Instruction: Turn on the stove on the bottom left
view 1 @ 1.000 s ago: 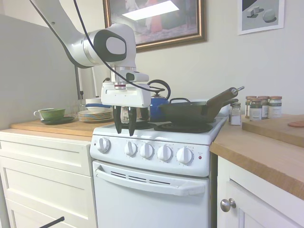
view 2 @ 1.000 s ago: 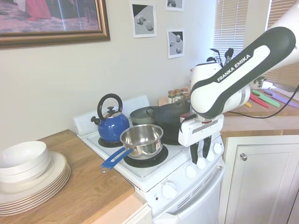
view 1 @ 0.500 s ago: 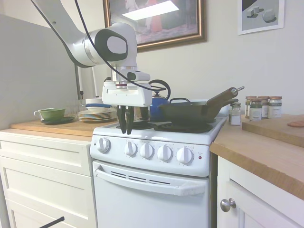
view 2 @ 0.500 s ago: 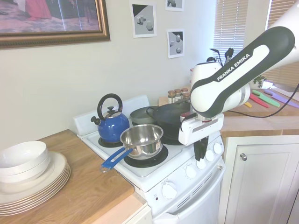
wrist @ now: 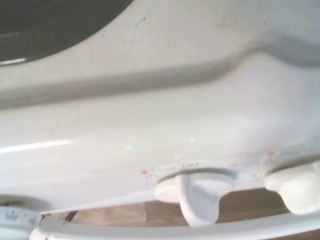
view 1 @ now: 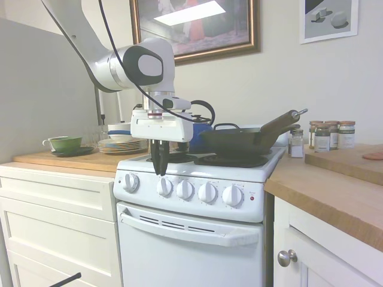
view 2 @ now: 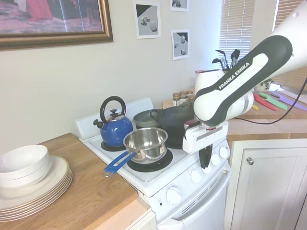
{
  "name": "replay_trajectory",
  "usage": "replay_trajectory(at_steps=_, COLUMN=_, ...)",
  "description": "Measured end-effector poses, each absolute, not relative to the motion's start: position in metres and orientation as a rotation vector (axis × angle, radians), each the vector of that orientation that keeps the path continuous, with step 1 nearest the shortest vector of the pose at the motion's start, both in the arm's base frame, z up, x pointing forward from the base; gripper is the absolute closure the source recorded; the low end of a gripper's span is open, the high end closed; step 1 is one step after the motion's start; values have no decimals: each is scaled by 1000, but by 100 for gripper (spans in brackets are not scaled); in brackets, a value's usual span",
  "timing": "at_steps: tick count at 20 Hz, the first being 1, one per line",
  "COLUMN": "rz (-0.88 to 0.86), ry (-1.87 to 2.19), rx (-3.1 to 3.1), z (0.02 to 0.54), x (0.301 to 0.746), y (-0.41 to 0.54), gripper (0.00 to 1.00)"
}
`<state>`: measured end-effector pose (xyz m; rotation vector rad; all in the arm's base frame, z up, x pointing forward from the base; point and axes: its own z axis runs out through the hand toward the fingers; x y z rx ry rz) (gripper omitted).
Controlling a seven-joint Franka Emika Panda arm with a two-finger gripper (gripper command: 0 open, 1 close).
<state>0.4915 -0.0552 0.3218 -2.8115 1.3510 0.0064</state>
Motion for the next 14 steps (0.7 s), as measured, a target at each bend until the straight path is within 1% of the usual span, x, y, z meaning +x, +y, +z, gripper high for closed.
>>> replay_trajectory(at_steps=14, rz=18, ry=1336, rx=-2824, z=311, x=506, y=-51, gripper=100)
